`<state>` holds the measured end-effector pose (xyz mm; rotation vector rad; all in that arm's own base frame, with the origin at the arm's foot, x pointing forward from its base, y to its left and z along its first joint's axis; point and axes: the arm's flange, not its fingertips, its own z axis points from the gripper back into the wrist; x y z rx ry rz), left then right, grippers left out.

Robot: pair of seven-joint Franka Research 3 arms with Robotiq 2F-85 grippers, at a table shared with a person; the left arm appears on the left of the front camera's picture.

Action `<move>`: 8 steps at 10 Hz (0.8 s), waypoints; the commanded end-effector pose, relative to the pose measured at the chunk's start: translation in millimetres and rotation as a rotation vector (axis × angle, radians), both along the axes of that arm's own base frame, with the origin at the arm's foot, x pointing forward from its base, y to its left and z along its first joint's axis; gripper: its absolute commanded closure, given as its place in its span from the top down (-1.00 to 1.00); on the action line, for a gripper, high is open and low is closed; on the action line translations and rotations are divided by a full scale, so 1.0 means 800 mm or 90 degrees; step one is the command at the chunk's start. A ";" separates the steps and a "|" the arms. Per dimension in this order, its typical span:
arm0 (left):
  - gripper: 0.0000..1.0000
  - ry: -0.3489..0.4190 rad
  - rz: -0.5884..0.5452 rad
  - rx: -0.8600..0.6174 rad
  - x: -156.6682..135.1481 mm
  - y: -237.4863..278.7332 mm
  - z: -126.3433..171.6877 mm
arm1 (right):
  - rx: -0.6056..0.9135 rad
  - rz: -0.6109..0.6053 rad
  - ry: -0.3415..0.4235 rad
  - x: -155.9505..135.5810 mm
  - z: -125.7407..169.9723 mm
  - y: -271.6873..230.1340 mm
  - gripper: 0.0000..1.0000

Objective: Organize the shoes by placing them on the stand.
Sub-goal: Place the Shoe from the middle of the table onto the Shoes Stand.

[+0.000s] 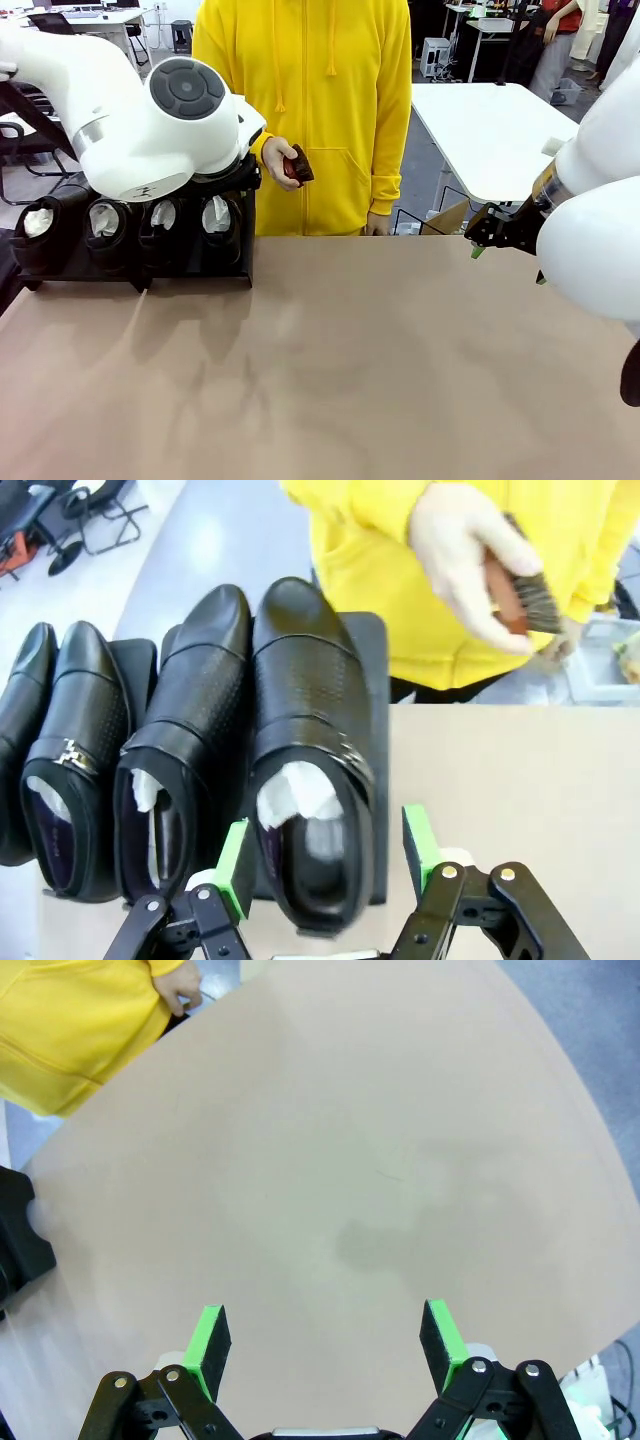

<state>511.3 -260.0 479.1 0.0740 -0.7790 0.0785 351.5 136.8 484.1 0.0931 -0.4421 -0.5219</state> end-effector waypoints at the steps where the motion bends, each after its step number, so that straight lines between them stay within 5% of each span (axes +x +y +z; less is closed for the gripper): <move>1: 0.51 0.003 -0.020 -0.011 -0.038 0.016 0.024 | 0.004 0.013 -0.006 0.003 0.001 -0.003 1.00; 4: 0.51 0.017 -0.004 -0.019 -0.061 0.027 0.034 | 0.004 0.013 -0.006 0.003 0.001 -0.003 1.00; 8: 0.51 -0.007 -0.014 -0.013 -0.047 0.003 0.029 | 0.004 0.013 -0.006 0.003 0.001 -0.003 1.00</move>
